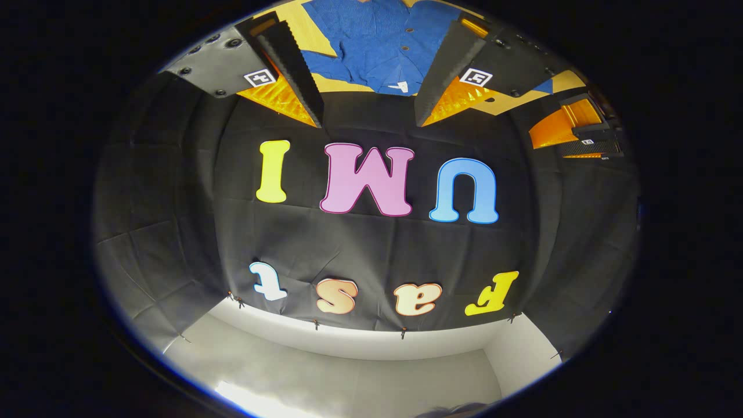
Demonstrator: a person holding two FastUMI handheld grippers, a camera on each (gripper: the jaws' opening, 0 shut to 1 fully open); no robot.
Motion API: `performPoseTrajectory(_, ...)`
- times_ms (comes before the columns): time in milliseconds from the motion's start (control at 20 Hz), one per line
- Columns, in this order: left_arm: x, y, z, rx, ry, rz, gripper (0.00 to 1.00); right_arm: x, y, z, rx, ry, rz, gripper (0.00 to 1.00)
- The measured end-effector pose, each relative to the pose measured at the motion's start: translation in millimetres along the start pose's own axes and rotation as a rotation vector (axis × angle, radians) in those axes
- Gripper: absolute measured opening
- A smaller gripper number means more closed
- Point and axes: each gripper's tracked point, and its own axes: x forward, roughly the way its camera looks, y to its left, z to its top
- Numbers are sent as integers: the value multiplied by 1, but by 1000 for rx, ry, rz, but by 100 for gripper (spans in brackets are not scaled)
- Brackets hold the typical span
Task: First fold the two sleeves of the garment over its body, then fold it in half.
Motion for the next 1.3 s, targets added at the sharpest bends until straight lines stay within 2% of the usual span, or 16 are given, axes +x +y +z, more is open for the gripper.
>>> performPoseTrajectory(300,-19,2,10,48,-34,-29,82,-13,3,8,-11,-17,-30,96)
performPoseTrajectory(600,-34,0,11,62,-56,-74,82,-20,-11,10,-53,-21,-109,95)
performPoseTrajectory(700,-29,-2,10,61,-52,-68,81,-20,-13,11,-37,-22,-111,99)
performPoseTrajectory(800,-23,-6,17,77,-73,-56,82,-14,-17,10,-31,-41,-112,95)
performPoseTrajectory(900,-14,-9,16,102,-73,-41,82,-3,-16,-2,-34,-13,-87,99)
performPoseTrajectory(950,-9,-13,13,102,-72,-47,82,3,-17,-6,-36,-6,-82,96)
performPoseTrajectory(1150,10,-18,-1,54,-15,-36,82,24,-30,-19,-24,14,-80,96)
performPoseTrajectory(1300,21,-20,-6,54,1,-22,82,38,-36,-45,-28,72,-70,99)
